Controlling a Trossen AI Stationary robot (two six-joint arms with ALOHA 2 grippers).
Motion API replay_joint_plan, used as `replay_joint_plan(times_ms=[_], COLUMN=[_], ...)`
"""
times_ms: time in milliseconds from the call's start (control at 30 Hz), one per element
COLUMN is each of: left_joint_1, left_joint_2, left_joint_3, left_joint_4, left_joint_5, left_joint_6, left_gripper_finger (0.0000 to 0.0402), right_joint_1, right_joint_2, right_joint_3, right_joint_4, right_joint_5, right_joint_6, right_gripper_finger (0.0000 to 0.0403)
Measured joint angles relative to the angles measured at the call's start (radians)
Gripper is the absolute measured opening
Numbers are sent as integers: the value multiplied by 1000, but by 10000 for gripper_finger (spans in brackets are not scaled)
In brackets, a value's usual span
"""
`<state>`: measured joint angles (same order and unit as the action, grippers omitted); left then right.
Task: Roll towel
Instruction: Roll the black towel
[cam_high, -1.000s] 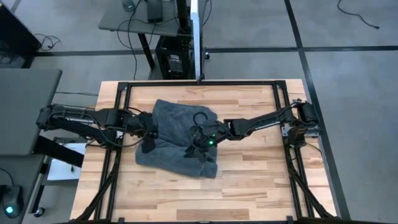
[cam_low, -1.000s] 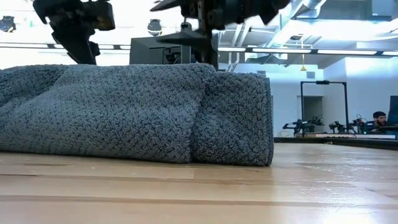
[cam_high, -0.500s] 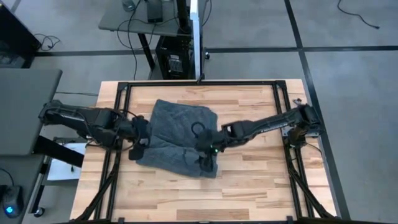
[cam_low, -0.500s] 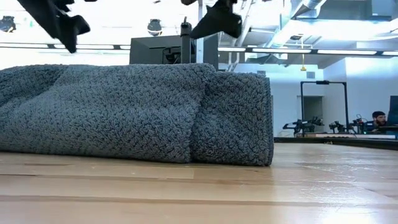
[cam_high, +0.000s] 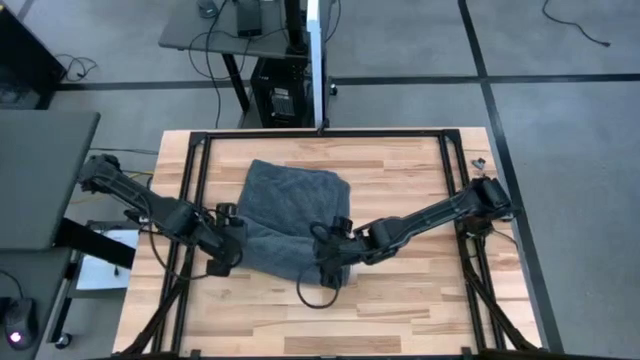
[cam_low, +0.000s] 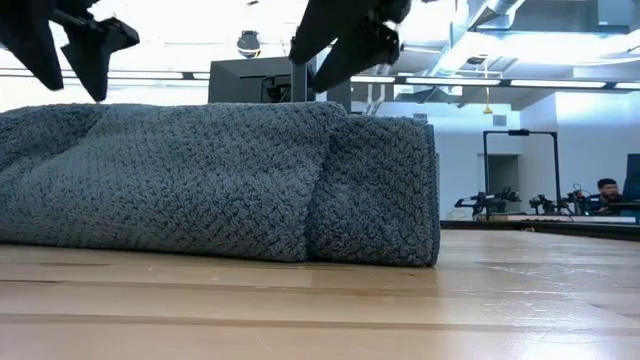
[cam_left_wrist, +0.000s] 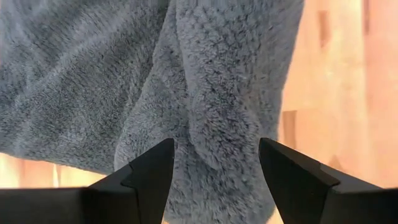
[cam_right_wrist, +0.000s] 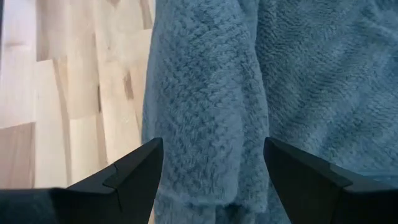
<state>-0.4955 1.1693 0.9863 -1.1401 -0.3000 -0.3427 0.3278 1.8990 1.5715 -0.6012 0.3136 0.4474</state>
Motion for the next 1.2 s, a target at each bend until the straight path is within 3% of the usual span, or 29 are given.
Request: replay_joint_plan(times_ms=[233, 533, 667, 767, 900, 1033, 1067, 1200], left_joint_1=[13, 51, 72, 86, 91, 106, 107, 107], left_joint_2=[69, 93, 92, 92, 92, 83, 75, 34], left_joint_3=[-57, -194, -265, -322, -356, -359, -359, -360], left_joint_4=[4, 164, 249, 349, 424, 455, 459, 502], left_joint_5=[-36, -87, -49, 33, 139, 317, 364, 593], left_joint_6=[5, -43, -56, -83, -124, -153, -163, -248], left_gripper_finger=[217, 217, 217, 213, 154, 35, 21, 16], right_joint_1=[-17, -30, -52, -71, -108, -147, -155, -188], right_joint_2=[45, 157, 202, 212, 215, 215, 213, 203], right_joint_3=[0, 0, 0, 2, 2, 2, 1, 1], right_joint_4=[38, 38, 30, 32, 49, 58, 59, 64], right_joint_5=[-6, -31, -112, -188, -345, -522, -567, -822], right_joint_6=[4, 42, 75, 116, 87, 39, 22, -1], right_gripper_finger=[270, 270, 270, 259, 193, 59, 32, 20])
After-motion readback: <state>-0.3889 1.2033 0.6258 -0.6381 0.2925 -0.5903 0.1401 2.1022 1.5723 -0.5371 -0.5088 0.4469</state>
